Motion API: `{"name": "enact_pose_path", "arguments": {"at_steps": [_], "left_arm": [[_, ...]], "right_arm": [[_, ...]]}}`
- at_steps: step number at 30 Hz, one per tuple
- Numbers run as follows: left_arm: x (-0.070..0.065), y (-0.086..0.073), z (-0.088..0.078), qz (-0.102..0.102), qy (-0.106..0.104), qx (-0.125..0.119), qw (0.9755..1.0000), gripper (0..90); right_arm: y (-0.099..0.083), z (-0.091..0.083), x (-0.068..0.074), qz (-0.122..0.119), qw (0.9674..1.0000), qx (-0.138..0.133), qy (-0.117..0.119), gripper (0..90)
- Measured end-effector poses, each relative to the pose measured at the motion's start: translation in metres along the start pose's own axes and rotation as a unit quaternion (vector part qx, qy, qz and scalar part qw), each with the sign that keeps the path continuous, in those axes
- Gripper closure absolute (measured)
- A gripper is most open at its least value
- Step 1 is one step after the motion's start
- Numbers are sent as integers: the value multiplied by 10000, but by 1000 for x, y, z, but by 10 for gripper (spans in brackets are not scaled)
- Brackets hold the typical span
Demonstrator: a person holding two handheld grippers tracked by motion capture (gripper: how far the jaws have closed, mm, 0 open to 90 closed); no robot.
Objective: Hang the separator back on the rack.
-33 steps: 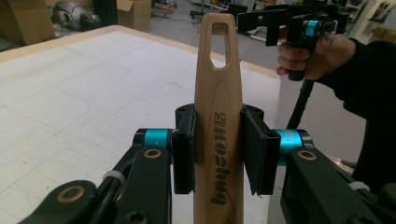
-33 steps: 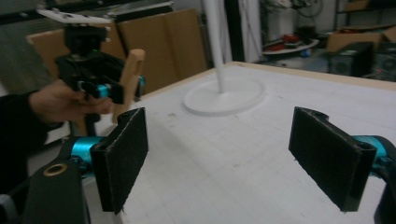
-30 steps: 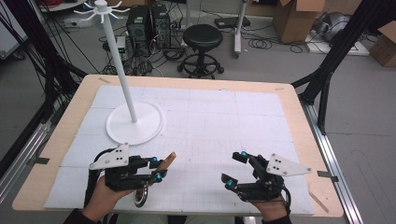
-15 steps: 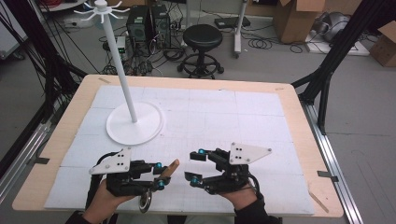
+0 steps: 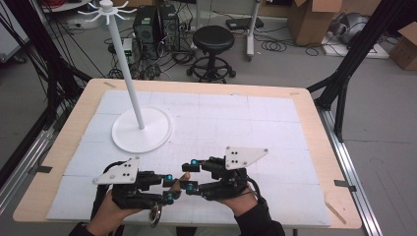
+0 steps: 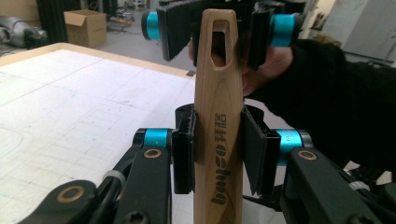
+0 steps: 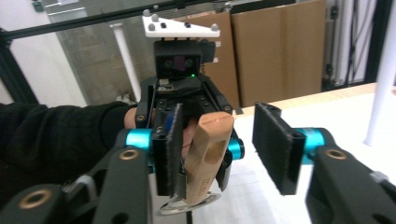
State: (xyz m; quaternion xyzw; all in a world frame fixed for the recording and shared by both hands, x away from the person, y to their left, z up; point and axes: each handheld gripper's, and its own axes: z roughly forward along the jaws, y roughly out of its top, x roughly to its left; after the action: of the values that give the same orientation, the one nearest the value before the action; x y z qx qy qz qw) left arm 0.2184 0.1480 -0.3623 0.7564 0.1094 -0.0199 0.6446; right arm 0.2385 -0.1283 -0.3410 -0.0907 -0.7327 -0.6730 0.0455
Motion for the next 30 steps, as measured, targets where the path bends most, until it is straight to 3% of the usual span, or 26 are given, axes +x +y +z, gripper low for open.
{"name": "enact_pose_path", "arguments": {"at_steps": [7, 10, 13, 15, 27, 29, 30], "left_arm": [[1, 0, 0, -10, -133, -23, 9999, 672], [0, 0, 0, -21, -163, -29, 9999, 672], [0, 0, 1, 11, -183, -29, 9998, 672], [1, 0, 0, -5, -201, -28, 9998, 671], [-1, 5, -5, -34, -283, -315, 9991, 671], [-1, 5, -6, -25, -229, -410, 9989, 666], [-2, 5, -6, -9, -94, -438, 9990, 649]], "right_arm": [[1, 1, 1, -95, 9996, -13, 254, 691], [1, 1, 1, -91, 9995, -22, 301, 699], [2, 1, 3, -135, 9995, -25, 280, 708], [4, 2, 5, -32, 9998, 30, 218, 712], [20, 10, 12, 42, 9998, 64, 163, 718], [24, 11, 13, 33, 9999, 83, 134, 719], [25, 12, 14, 33, 9999, 90, 119, 719]]}}
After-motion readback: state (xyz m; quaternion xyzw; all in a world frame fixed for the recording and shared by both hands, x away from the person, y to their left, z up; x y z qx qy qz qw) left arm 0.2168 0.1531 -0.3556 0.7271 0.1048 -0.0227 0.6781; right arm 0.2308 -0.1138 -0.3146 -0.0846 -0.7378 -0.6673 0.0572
